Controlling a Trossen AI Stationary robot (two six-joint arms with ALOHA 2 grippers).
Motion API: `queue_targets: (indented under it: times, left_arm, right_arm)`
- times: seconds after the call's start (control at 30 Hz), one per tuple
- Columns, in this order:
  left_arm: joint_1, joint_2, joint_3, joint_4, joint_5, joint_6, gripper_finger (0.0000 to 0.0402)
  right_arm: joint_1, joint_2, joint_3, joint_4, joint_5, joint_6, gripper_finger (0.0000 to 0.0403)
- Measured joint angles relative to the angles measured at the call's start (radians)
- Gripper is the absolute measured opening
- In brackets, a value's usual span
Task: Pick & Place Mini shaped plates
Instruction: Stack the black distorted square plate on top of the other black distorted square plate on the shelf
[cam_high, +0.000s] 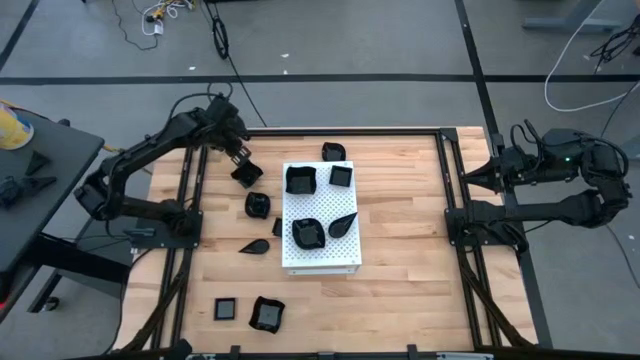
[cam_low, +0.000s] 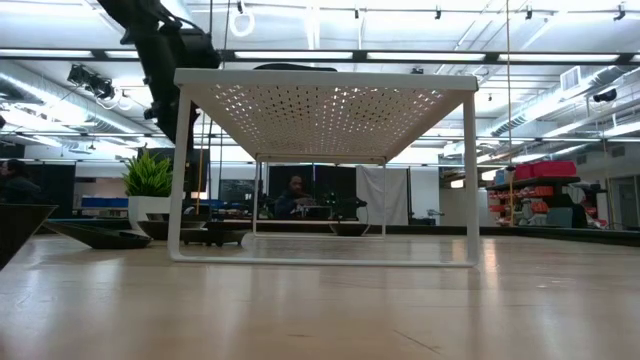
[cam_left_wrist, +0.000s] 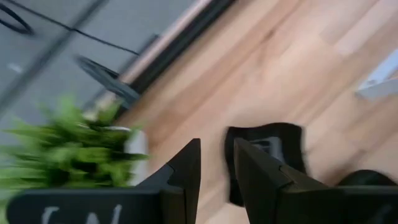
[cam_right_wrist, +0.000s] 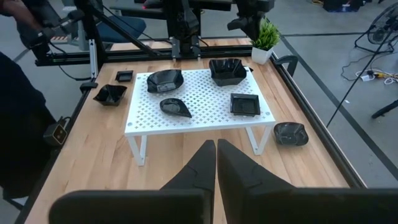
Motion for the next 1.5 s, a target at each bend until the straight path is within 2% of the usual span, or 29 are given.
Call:
queue_targets:
  times: [0.13, 0.43, 0.8, 1.07, 1.5]
  left_arm:
    - [0.017, 0.044, 0.000, -0.016, 0.088, -0.046, 0.0103]
    - [0.017, 0.164, 0.000, -0.103, 0.091, -0.072, 0.0103]
    - [0.017, 0.282, 0.000, -0.104, 0.090, -0.070, 0.0103]
    - [0.028, 0.324, 0.000, -0.083, 0.009, 0.000, 0.0103]
    - [0.034, 0.326, 0.000, -0.035, 0.033, 0.034, 0.0103]
  right_arm:
    - [0.000, 0.000, 0.000, 0.000, 0.000, 0.000, 0.0022]
    - [0.000, 0.000, 0.000, 0.000, 0.000, 0.000, 0.0022]
    - [0.000, 0.000, 0.000, 0.000, 0.000, 0.000, 0.0022]
    - [0.000, 0.000, 0.000, 0.000, 0.000, 0.000, 0.0022]
    - [0.000, 0.000, 0.000, 0.000, 0.000, 0.000, 0.0022]
